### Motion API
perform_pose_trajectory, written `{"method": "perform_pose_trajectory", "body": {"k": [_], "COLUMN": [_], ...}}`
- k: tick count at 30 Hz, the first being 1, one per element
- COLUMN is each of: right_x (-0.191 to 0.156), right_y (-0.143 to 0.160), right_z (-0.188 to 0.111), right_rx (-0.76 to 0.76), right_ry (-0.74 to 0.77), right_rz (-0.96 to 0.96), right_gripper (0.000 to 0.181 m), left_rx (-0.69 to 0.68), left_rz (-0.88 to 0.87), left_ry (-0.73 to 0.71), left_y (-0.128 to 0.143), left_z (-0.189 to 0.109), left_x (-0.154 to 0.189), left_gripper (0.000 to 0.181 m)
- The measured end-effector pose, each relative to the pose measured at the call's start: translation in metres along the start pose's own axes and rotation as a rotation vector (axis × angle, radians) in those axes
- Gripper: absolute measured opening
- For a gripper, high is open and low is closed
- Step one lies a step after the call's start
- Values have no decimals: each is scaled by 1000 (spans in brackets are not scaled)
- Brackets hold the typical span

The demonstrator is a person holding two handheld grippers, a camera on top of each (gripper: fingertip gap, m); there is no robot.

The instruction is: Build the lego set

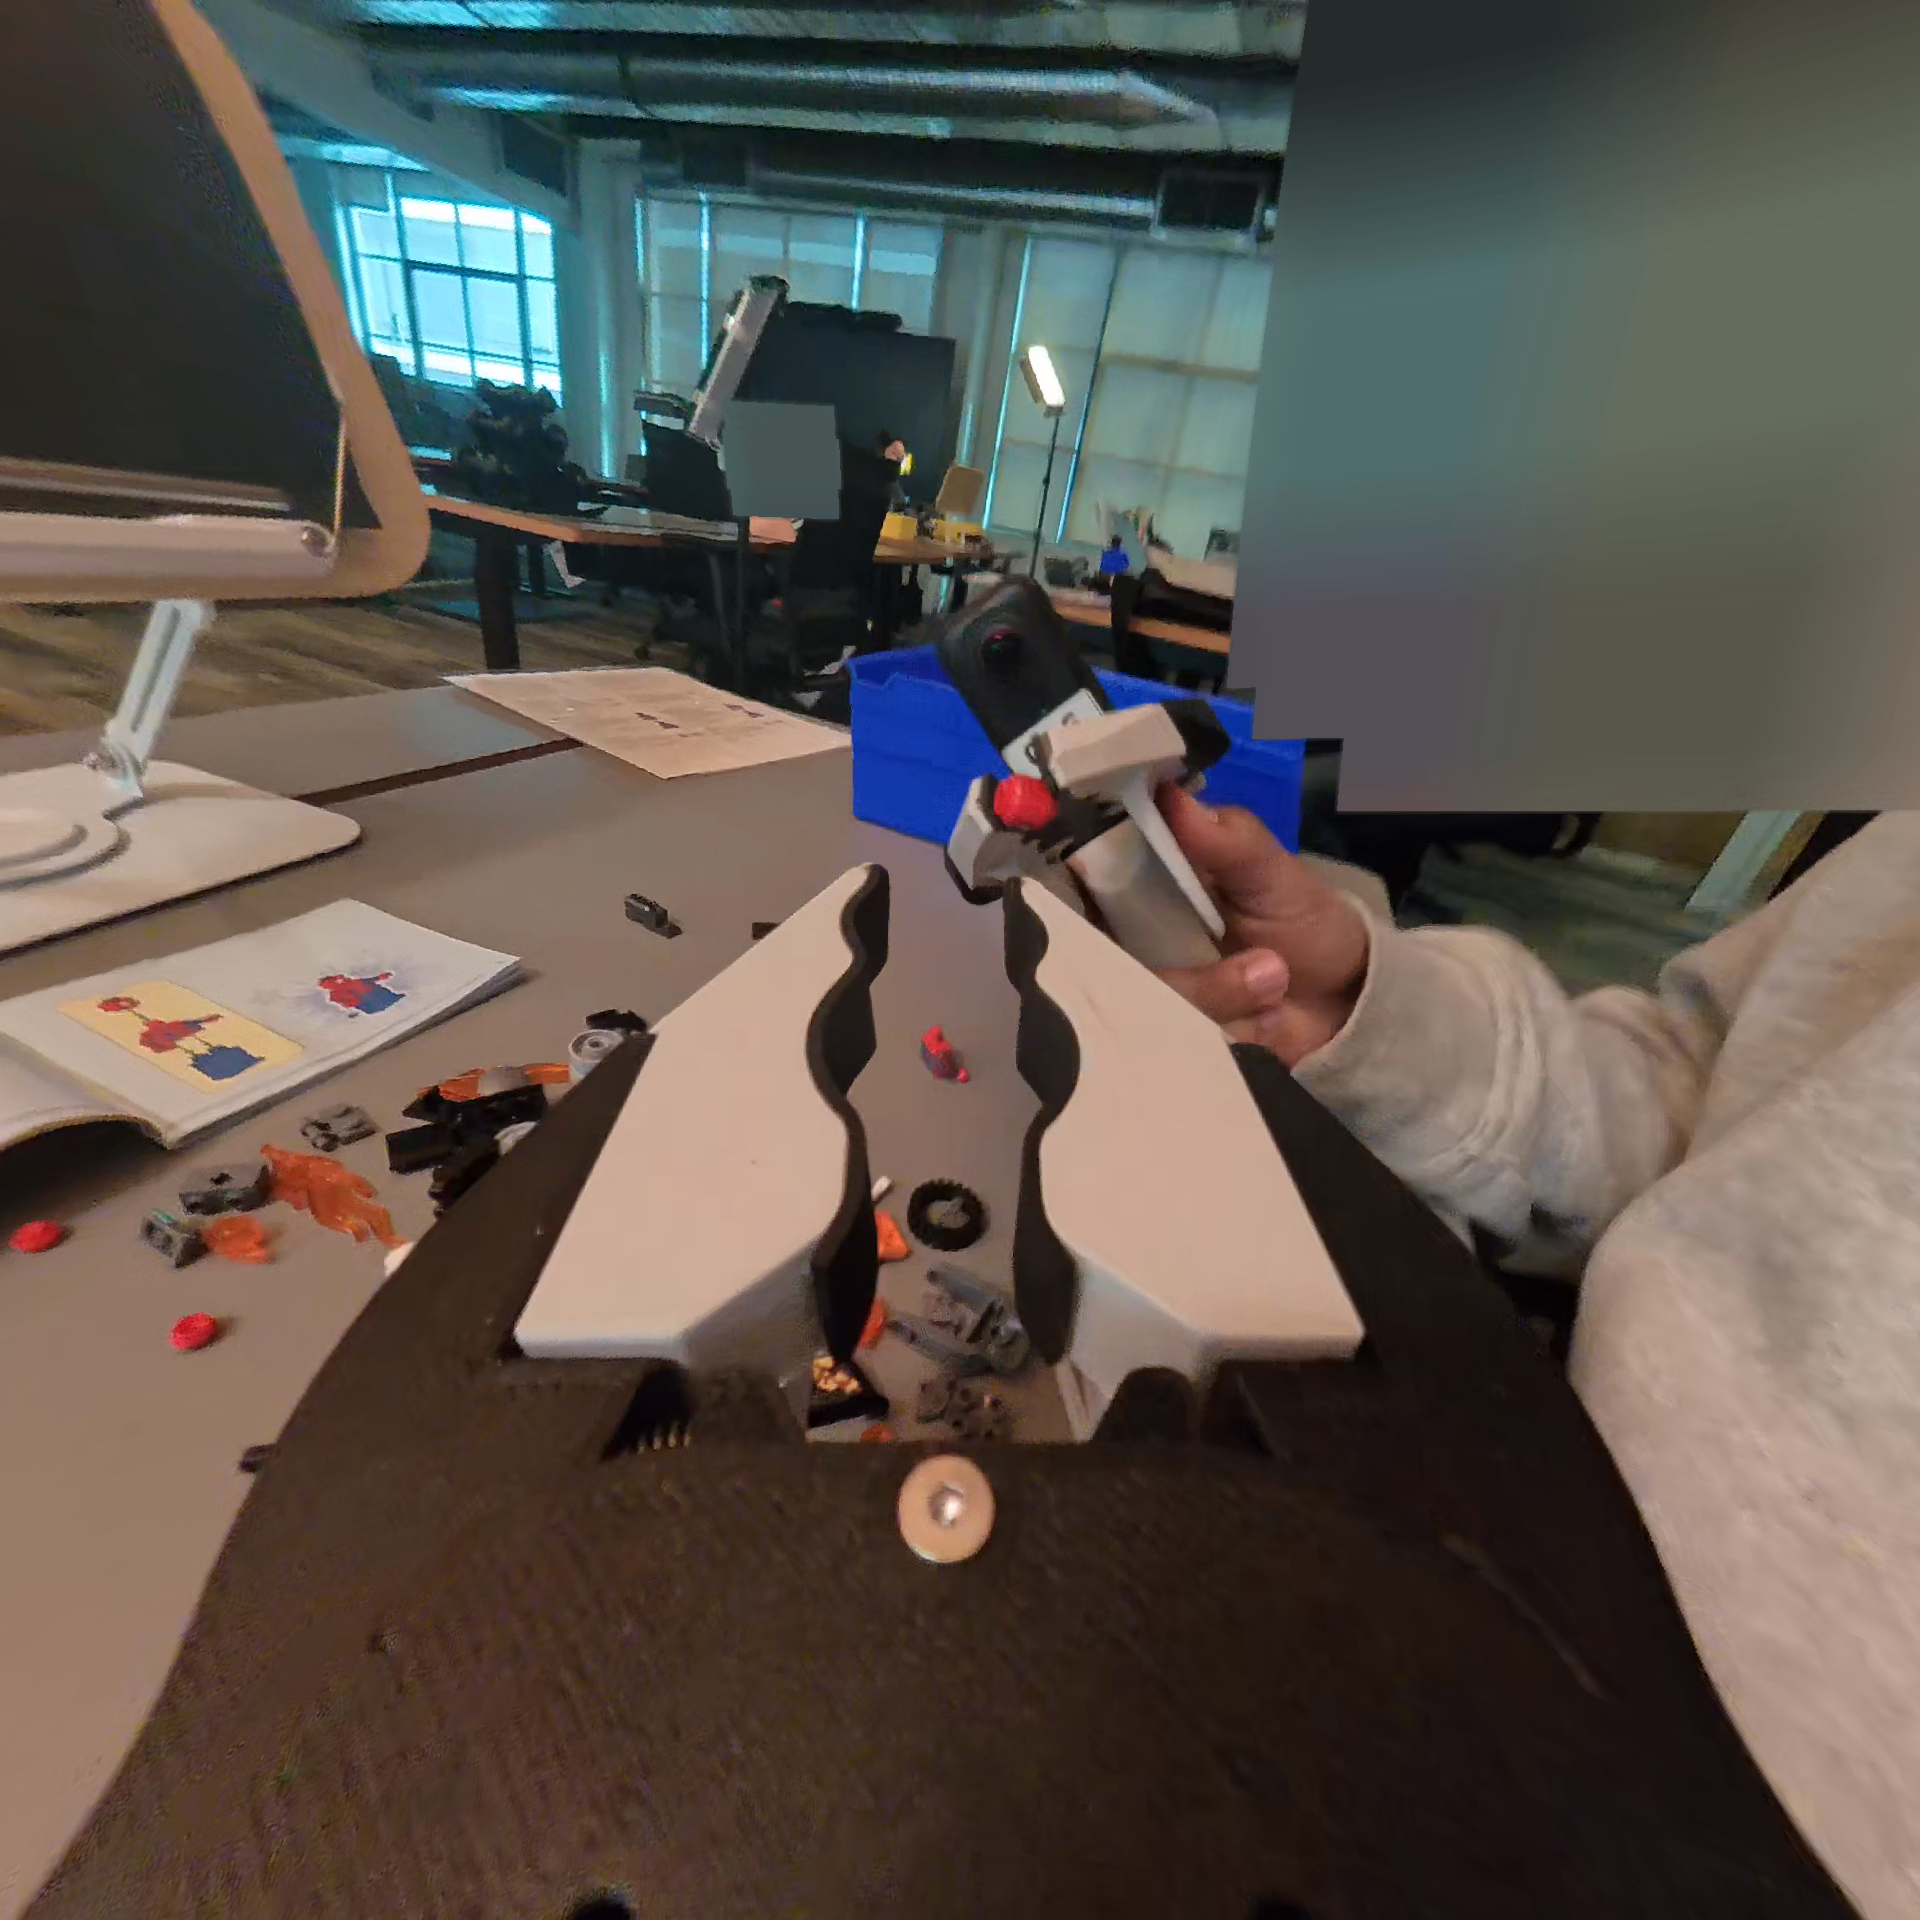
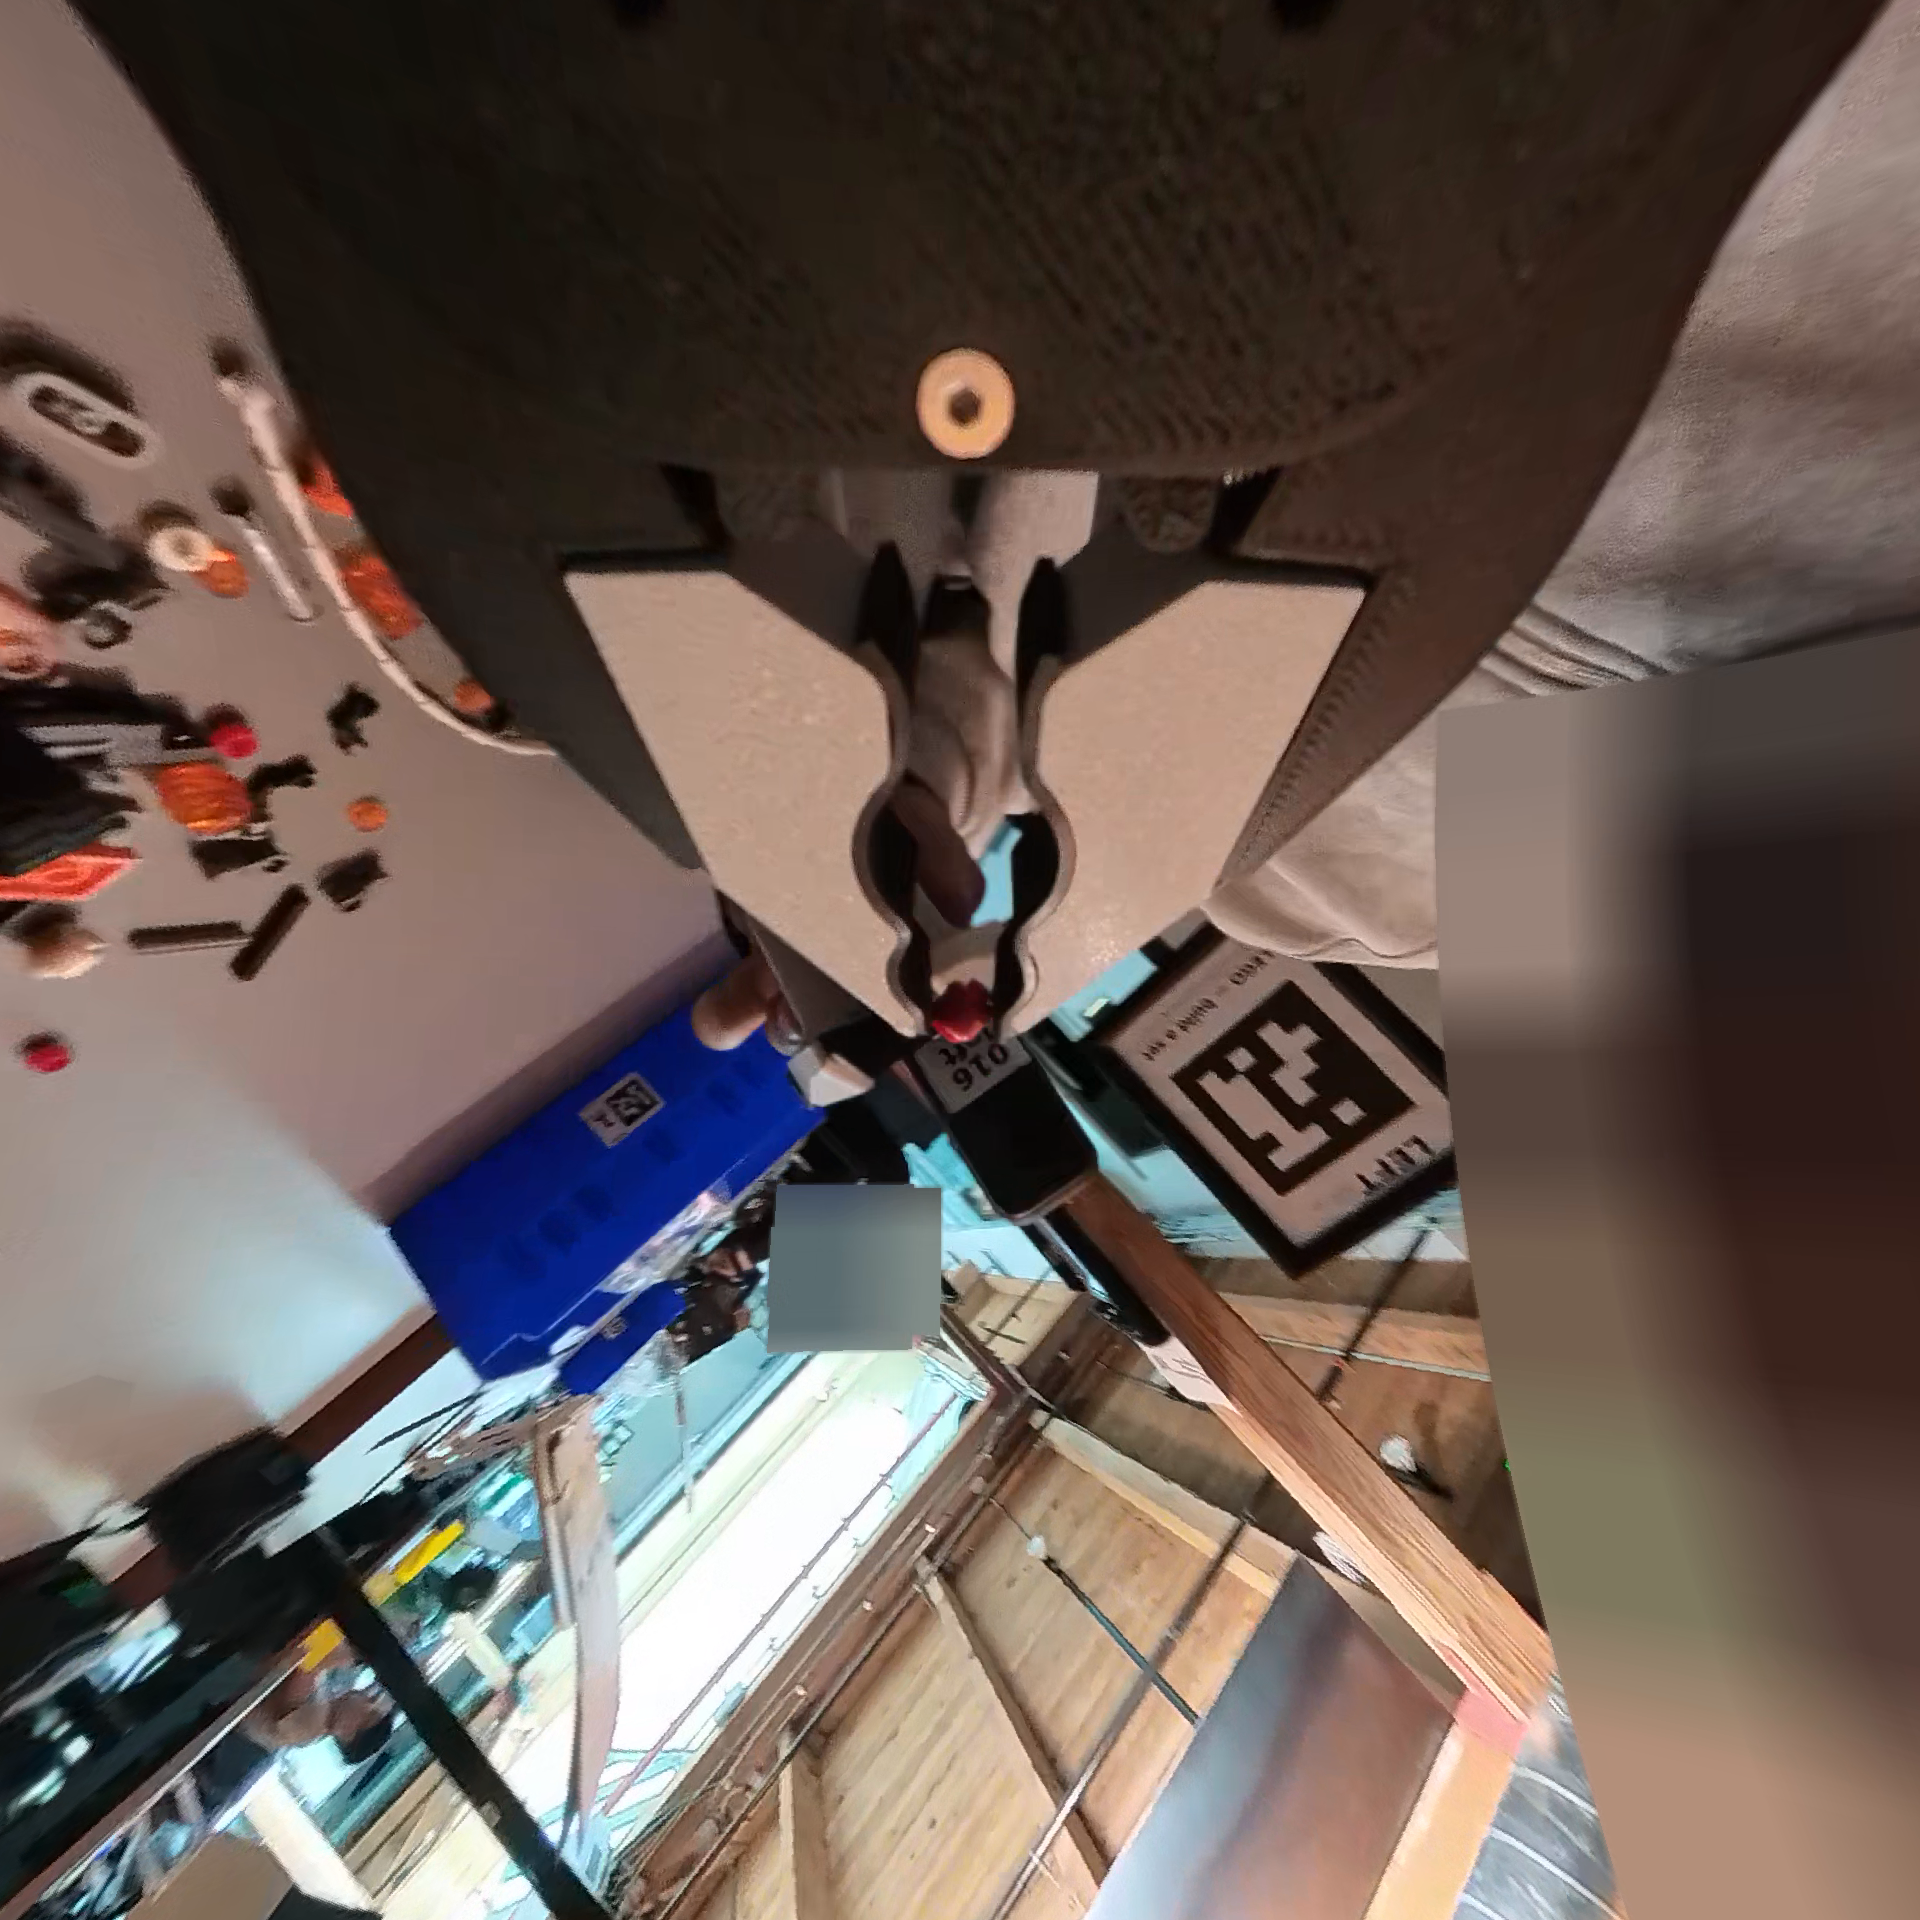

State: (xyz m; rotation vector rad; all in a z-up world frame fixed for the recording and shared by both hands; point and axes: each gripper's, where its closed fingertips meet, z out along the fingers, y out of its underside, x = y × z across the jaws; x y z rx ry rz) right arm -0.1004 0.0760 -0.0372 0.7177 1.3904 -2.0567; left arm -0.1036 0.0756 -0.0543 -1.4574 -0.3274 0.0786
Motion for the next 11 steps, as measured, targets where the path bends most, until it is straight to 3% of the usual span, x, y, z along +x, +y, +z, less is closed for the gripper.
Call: {"method": "perform_pose_trajectory", "body": {"k": [1,6,11], "right_x": [0,1,-2], "right_y": [0,-7,-17], "right_z": [0,-2,-5], "right_rx": [-3,11,66], "right_ry": [21,125,191], "right_rz": [-38,-244,-445], "right_gripper": [9,9,9], "left_rx": [28,154,102], "left_rz": [-51,-398,-626], "left_ry": [10,171,275], "left_y": [-4,-19,-7], "left_z": [-2,-8,-3], "left_x": [-2,-1,-3], "left_gripper": [19,22,34]}}
